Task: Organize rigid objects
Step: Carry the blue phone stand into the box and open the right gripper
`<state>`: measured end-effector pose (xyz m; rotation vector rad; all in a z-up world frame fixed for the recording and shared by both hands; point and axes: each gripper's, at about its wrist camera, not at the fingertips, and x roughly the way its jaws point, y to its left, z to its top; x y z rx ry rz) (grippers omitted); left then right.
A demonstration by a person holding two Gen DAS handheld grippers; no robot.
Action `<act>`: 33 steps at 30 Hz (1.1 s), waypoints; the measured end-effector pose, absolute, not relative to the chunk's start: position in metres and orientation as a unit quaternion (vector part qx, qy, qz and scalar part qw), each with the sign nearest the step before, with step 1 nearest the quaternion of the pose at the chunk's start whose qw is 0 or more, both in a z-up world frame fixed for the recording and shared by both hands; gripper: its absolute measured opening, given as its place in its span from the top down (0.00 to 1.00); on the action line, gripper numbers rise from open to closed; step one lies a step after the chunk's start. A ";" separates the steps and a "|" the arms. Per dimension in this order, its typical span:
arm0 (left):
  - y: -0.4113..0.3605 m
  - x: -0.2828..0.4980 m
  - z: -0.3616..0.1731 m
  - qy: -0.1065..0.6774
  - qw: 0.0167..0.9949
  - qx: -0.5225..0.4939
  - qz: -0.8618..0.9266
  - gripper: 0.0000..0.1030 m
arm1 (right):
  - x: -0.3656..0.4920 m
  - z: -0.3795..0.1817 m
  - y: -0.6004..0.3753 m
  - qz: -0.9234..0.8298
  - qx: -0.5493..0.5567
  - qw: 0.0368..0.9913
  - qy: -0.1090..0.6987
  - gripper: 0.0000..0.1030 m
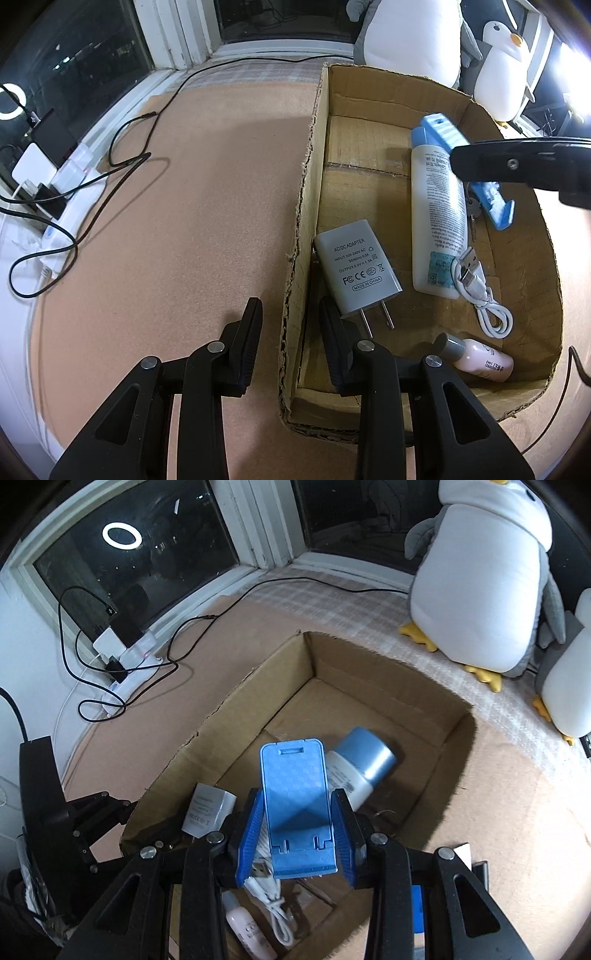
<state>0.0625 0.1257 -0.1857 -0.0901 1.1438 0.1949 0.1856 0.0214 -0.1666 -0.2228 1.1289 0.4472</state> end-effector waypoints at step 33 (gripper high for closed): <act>0.126 0.062 -0.186 0.540 0.836 -0.042 0.092 0.71 | 0.180 -0.157 0.012 0.212 -0.097 0.819 0.525 0.52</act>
